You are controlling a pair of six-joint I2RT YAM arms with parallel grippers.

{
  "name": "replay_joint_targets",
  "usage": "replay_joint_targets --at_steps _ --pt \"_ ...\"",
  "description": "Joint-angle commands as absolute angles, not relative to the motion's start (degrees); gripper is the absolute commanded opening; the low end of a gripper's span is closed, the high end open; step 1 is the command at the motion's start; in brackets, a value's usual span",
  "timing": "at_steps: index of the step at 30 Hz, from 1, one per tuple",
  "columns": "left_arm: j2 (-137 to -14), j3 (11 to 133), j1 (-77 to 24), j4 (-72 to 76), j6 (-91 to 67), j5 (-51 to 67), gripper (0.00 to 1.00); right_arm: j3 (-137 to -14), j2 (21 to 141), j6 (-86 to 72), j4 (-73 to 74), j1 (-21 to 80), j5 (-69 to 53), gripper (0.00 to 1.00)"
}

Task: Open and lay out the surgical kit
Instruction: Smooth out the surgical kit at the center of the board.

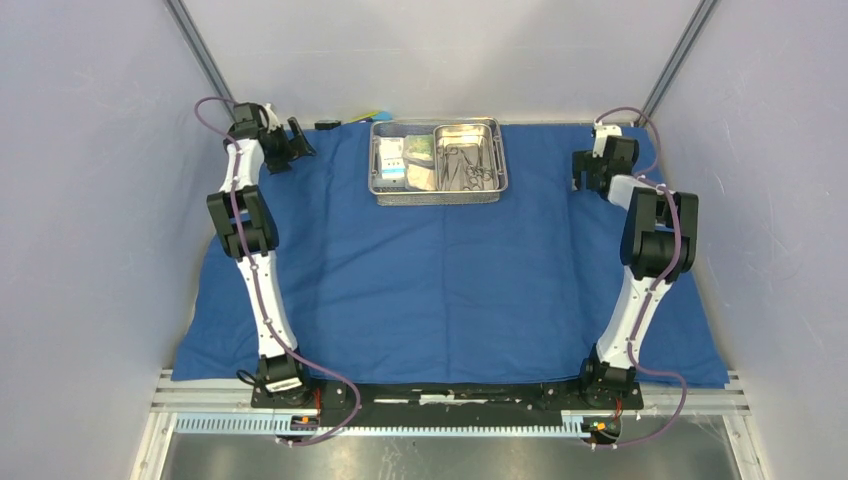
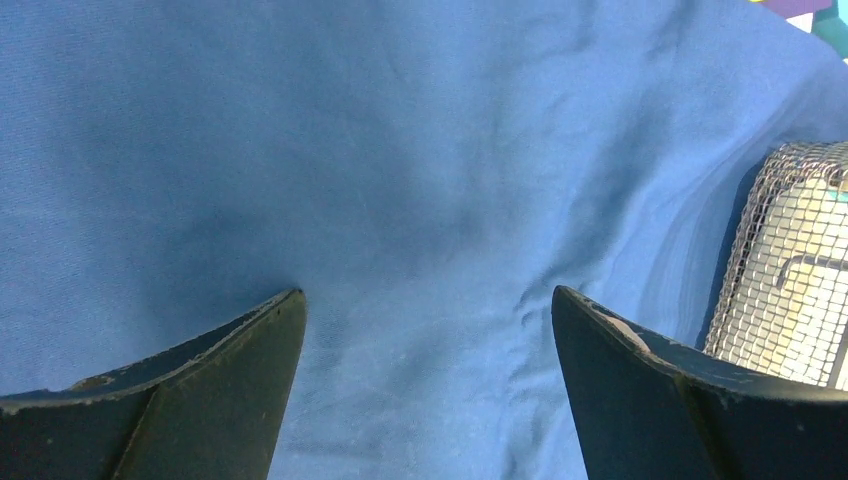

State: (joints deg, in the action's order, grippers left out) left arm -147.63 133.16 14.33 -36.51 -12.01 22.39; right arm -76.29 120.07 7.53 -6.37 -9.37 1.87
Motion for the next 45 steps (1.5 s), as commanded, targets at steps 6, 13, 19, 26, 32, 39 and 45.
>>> replay_joint_targets --at_steps 6,13,19,26,32,39,45 --pt "-153.0 138.5 17.0 -42.1 -18.4 18.9 1.0 -89.3 127.1 13.6 8.0 -9.8 11.6 0.98" --pt "-151.1 139.5 17.9 -41.5 -17.3 15.6 1.0 -92.1 128.0 12.1 11.7 -9.8 13.2 0.98" --pt "-144.2 133.1 18.5 -35.5 -17.7 23.3 1.0 -78.9 115.3 10.0 0.8 -10.3 0.7 0.98" --pt "-124.7 109.8 18.5 -17.6 -16.7 30.1 1.0 -63.7 95.6 7.8 -8.7 -10.2 -10.2 0.98" --pt "-106.8 92.0 18.5 -22.5 -2.3 33.7 1.0 -54.4 81.4 15.8 -1.7 -10.2 -14.0 0.98" --pt "-91.8 74.4 20.6 -53.0 36.1 26.1 1.0 -43.7 67.8 38.5 18.3 -10.2 -13.1 0.98" --pt "-79.9 58.6 29.7 -61.5 51.1 20.2 1.0 -34.2 59.6 47.6 27.6 -10.3 -6.8 0.98"
